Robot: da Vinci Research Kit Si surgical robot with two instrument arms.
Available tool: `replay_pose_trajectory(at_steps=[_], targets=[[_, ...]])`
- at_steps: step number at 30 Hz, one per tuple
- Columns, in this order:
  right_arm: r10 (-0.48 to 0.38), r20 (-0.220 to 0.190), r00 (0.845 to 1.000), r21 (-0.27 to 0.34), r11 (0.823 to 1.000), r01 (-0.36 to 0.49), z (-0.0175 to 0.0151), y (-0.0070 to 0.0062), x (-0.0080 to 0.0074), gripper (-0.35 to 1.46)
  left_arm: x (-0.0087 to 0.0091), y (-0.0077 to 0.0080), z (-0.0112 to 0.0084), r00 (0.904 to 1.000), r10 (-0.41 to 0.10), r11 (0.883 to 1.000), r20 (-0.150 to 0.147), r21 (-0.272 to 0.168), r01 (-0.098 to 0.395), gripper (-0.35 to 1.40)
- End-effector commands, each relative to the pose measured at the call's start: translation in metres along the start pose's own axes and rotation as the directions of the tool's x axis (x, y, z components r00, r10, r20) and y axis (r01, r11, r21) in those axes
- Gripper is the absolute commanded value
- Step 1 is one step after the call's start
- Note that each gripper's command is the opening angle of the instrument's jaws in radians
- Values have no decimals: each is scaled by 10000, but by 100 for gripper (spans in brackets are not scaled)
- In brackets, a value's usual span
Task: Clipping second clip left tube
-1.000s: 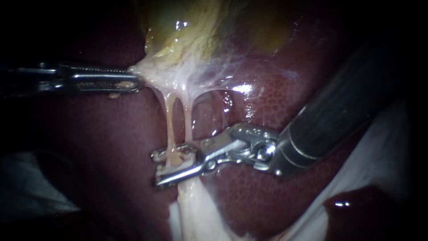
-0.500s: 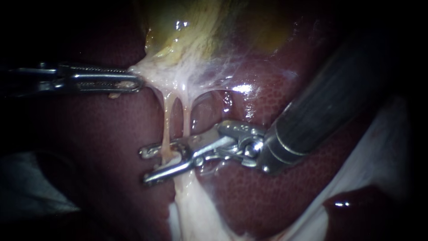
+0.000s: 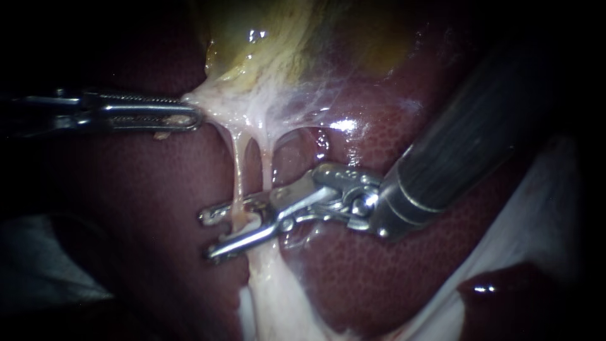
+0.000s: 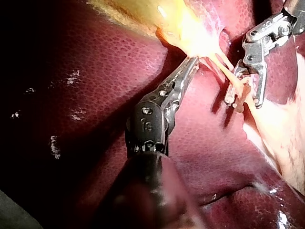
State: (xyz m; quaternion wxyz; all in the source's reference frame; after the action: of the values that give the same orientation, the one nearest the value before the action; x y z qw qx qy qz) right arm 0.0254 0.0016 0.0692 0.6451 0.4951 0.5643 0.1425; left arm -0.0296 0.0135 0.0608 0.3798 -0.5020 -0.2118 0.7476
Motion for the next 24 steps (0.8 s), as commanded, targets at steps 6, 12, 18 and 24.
replay_pose_trajectory(at_steps=[6,12,18,24], targets=[[58,-24,10000,100,9999,-58,-5,-19,10,38,0,0,-1,10000,-4,10000,1,2,4,-35],[69,-19,10000,148,9999,-69,-7,-27,12,34,0,0,-1,10000,-4,10000,1,1,4,-35],[68,-14,10000,159,9999,-68,-9,-28,11,20,0,0,-1,10000,-4,10000,1,2,4,-35],[84,-37,10000,146,9999,-84,-12,-29,14,-12,0,0,-1,10000,-4,10000,1,2,4,-35]])
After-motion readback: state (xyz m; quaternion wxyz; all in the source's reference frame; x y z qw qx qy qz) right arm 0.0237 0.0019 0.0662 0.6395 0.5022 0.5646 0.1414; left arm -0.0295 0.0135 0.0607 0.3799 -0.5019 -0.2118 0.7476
